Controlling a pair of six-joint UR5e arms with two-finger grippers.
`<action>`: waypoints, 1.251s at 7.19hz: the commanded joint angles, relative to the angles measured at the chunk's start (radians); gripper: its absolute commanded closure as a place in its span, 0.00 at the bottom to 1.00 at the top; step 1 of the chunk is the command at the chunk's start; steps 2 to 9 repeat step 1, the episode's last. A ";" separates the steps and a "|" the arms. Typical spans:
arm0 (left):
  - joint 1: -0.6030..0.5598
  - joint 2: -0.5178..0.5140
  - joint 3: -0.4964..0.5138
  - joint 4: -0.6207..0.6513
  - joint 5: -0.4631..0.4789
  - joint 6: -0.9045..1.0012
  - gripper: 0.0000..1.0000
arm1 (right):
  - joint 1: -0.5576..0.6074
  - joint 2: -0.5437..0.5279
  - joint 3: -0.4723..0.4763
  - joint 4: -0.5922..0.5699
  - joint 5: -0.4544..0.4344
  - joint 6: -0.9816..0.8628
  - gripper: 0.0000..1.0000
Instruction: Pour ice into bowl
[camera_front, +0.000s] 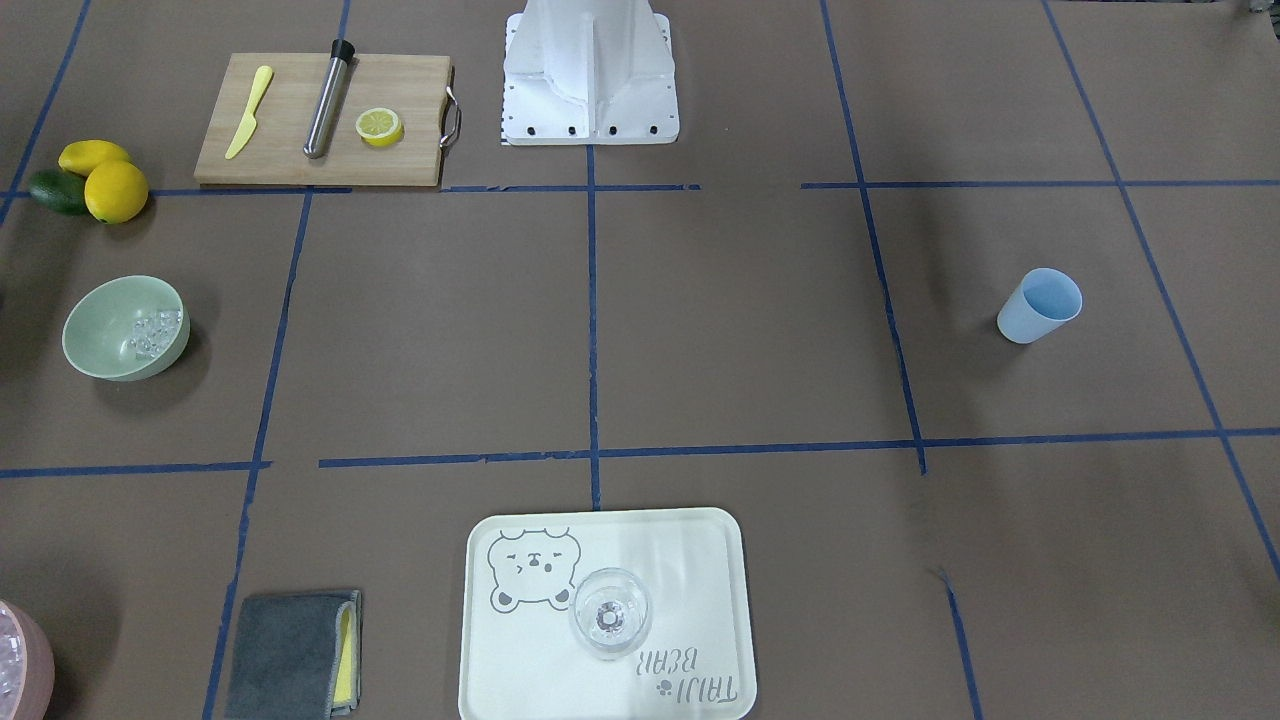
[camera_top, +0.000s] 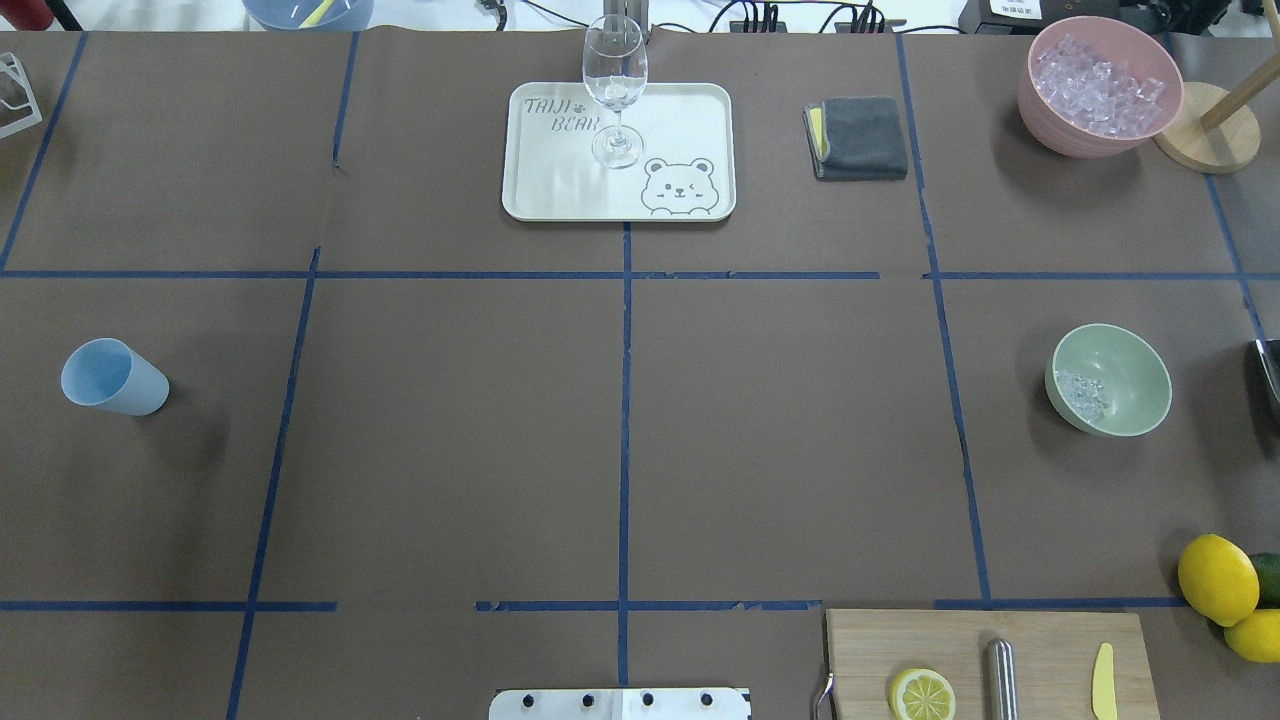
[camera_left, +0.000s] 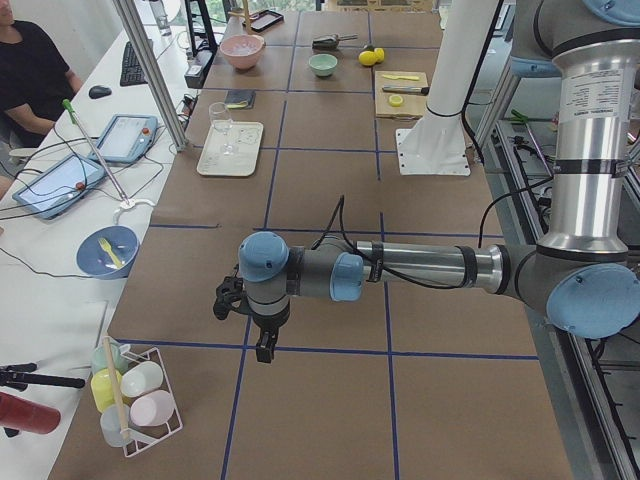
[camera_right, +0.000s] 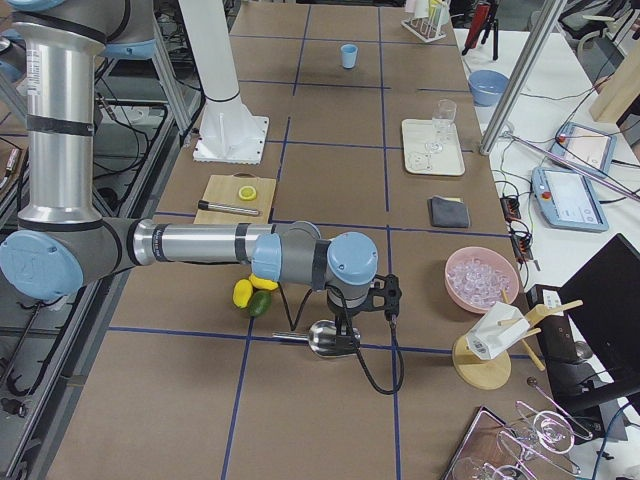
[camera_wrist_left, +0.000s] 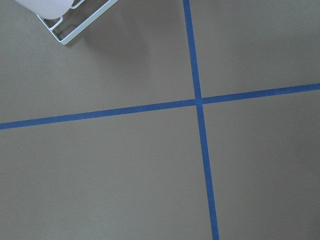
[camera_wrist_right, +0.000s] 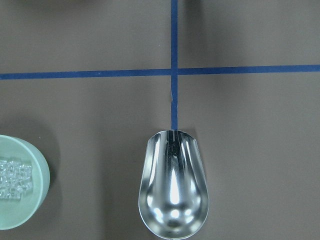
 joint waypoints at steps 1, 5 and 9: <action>0.000 0.000 0.001 0.000 0.000 0.002 0.00 | 0.001 0.007 0.003 0.000 0.000 0.001 0.00; 0.000 0.000 0.001 0.000 0.000 0.002 0.00 | 0.001 0.007 0.003 0.000 0.000 0.001 0.00; 0.000 0.000 0.001 0.000 0.000 0.002 0.00 | 0.001 0.007 0.003 0.000 0.000 0.001 0.00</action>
